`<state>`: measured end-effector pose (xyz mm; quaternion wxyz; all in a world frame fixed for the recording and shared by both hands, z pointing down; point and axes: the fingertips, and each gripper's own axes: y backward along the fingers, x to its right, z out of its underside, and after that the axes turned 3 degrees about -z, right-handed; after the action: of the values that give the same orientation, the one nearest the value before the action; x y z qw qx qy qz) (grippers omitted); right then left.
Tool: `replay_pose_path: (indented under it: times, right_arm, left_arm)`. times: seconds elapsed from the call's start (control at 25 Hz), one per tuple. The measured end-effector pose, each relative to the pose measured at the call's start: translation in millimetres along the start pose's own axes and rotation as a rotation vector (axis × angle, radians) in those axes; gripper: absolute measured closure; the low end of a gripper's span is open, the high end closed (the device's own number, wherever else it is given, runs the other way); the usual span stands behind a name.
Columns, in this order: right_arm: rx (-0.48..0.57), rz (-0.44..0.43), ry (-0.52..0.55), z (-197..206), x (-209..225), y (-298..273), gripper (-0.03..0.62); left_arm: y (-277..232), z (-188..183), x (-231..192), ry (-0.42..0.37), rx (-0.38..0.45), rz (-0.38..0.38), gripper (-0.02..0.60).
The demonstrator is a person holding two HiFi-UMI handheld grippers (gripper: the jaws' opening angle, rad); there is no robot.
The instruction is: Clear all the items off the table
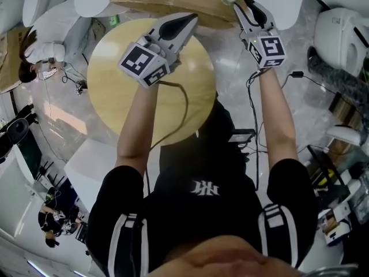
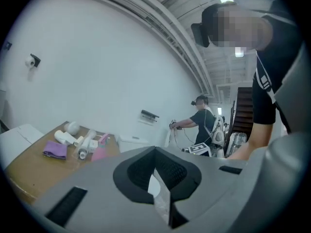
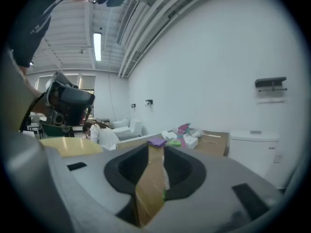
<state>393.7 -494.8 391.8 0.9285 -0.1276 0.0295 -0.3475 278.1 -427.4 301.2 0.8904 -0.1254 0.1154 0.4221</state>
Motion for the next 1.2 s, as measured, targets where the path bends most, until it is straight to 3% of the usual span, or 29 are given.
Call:
replay_pose_path:
  times: [0.08, 0.24, 0.4, 0.6, 0.96, 1.2]
  right_arm:
    - [0.030, -0.008, -0.002, -26, -26, 32, 0.589]
    - [0.073, -0.075, 0.022, -86, -112, 71, 0.589]
    - [0.102, -0.144, 0.033, -125, -222, 83, 0.591]
    - [0.128, -0.189, 0.021, -174, -315, 147, 0.591]
    - [0.070, -0.361, 0.004, -158, -449, 209, 0.591]
    - [0.042, -0.447, -0.038, -131, -502, 251, 0.591]
  left_arm:
    - [16, -22, 22, -0.010, 0.037, 0.018, 0.569]
    - [80, -59, 58, -0.043, 0.099, 0.049, 0.569]
    - [172, -64, 65, -0.046, 0.110, 0.045, 0.569]
    - [272, -77, 116, -0.056, 0.121, 0.022, 0.569]
    - [413, -35, 160, -0.023, 0.069, -0.088, 0.569]
    - [468, -8, 195, 0.040, 0.084, -0.171, 0.569]
